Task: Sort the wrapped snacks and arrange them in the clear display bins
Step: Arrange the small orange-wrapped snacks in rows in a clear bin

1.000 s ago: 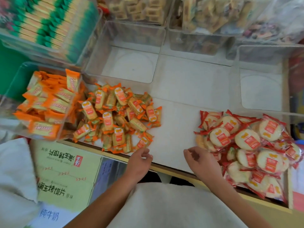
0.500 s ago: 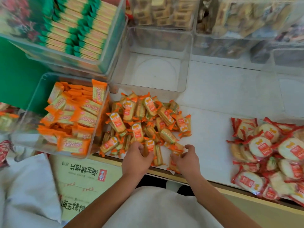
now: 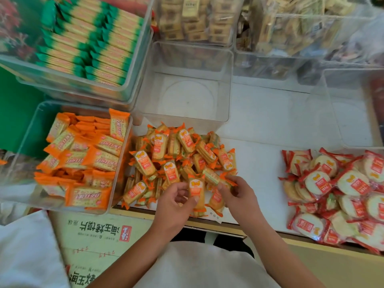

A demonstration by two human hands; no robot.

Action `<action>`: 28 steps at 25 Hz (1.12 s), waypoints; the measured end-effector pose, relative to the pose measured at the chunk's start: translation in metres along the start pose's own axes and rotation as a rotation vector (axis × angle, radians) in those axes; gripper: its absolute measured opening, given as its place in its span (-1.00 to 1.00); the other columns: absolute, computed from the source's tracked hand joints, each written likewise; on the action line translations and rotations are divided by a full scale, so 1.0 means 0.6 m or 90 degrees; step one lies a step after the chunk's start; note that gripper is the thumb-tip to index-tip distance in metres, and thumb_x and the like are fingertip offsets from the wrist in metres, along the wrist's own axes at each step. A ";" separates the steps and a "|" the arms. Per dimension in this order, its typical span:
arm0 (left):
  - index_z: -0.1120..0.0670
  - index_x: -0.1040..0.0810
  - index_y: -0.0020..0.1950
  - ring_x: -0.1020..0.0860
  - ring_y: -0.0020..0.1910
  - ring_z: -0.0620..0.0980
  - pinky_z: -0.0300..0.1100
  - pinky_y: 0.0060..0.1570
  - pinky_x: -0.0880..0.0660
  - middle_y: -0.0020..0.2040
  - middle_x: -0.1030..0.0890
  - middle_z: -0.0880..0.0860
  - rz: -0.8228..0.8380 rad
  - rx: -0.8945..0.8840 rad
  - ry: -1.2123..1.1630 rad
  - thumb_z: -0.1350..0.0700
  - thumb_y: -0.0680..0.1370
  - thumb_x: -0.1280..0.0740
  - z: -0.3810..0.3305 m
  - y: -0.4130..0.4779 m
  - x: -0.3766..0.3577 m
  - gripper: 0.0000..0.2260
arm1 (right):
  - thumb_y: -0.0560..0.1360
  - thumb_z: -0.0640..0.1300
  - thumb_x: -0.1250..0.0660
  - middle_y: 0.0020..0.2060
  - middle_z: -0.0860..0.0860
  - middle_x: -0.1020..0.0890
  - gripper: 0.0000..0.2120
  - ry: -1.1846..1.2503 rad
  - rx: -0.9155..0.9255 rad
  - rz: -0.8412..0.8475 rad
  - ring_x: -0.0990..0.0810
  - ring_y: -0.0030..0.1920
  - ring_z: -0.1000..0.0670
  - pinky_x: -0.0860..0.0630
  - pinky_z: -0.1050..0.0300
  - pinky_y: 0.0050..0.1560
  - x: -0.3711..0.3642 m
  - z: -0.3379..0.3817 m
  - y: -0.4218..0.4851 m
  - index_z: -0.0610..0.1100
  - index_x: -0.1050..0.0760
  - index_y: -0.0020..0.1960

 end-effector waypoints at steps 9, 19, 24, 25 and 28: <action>0.05 -0.62 0.14 -0.67 -0.05 -0.07 -0.15 0.01 -0.63 -0.05 -0.73 -0.04 0.030 -0.019 -0.158 0.20 0.49 -0.55 -0.081 -0.018 0.031 -0.74 | 0.49 -0.07 -0.55 -0.14 0.00 -0.76 -0.76 0.096 0.102 -0.027 -0.74 -0.09 -0.03 -0.69 -0.04 -0.06 -0.025 0.115 -0.020 0.02 -0.59 0.11; -0.09 -0.64 0.15 -0.64 0.00 -0.11 -0.16 -0.04 -0.62 0.03 -0.68 -0.14 0.036 -0.117 -0.062 0.09 0.57 -0.48 -0.111 -0.016 0.051 -0.82 | 0.31 0.15 -0.65 0.00 -0.01 -0.74 -0.50 0.087 0.111 0.073 -0.71 0.07 -0.06 -0.67 -0.14 0.12 -0.069 0.129 -0.034 0.17 -0.55 0.17; 0.02 -0.45 0.43 -0.52 0.28 -0.02 0.06 0.23 -0.54 0.27 -0.53 -0.03 -0.281 -0.019 0.065 -0.11 0.58 -0.38 -0.012 0.054 0.146 -0.54 | 0.36 0.09 -0.65 -0.01 -0.02 -0.70 -0.49 0.091 0.131 0.049 -0.69 0.03 -0.01 -0.67 0.06 0.02 -0.061 0.135 -0.029 0.22 -0.54 0.24; 0.04 -0.39 0.48 -0.50 0.34 0.04 0.13 0.27 -0.52 0.34 -0.52 0.02 -0.288 0.022 0.085 -0.18 0.55 -0.34 0.008 0.071 0.156 -0.44 | 0.37 0.10 -0.63 -0.03 -0.04 -0.69 -0.51 0.078 0.140 0.049 -0.68 0.01 -0.01 -0.65 0.14 -0.03 -0.062 0.139 -0.030 0.23 -0.55 0.24; 0.05 -0.30 0.54 -0.52 0.36 0.13 0.16 0.23 -0.56 0.38 -0.54 0.08 -0.268 0.070 0.128 -0.23 0.52 -0.27 0.029 0.106 0.155 -0.34 | 0.39 0.11 -0.61 -0.04 -0.01 -0.69 -0.54 0.063 0.146 0.056 -0.67 -0.01 -0.01 -0.64 0.16 -0.06 -0.066 0.140 -0.028 0.22 -0.57 0.24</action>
Point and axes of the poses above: each hand's wrist, its own y-axis towards the middle knuckle, its own x-axis out of the back of the hand, z = x × y, the point moved 6 cm from there along y, towards the middle knuckle
